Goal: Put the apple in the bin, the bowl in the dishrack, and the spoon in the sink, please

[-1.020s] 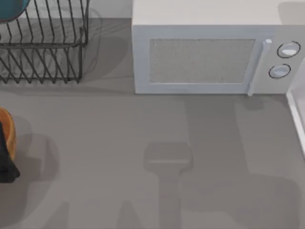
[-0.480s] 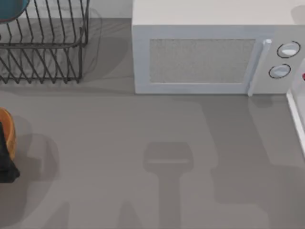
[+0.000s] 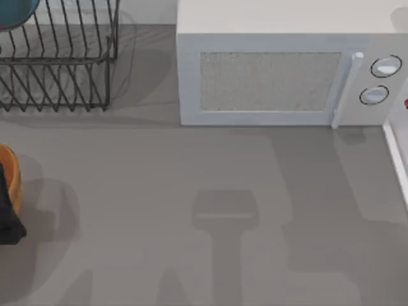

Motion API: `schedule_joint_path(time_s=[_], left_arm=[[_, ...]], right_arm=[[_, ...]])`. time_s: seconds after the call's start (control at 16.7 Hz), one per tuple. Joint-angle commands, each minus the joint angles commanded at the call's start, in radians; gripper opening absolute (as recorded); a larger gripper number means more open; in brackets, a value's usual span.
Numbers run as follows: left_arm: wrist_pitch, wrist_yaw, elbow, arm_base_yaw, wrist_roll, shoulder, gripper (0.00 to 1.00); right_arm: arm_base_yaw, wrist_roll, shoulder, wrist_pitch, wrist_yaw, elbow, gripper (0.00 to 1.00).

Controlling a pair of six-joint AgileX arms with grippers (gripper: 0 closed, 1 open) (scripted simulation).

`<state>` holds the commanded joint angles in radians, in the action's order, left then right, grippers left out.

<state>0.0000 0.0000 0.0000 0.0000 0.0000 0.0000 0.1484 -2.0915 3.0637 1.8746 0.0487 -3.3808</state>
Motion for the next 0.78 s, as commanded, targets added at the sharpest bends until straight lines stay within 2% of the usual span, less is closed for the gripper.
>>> schedule_joint_path(time_s=[0.48, 0.78], left_arm=[[0.000, 0.000, 0.000, 0.000, 0.000, 0.000, 1.00], [0.000, 0.000, 0.000, 0.000, 0.000, 0.000, 1.00]], right_arm=[[0.000, 0.000, 0.000, 0.000, 0.000, 0.000, 0.98], [0.000, 0.000, 0.000, 0.000, 0.000, 0.000, 1.00]])
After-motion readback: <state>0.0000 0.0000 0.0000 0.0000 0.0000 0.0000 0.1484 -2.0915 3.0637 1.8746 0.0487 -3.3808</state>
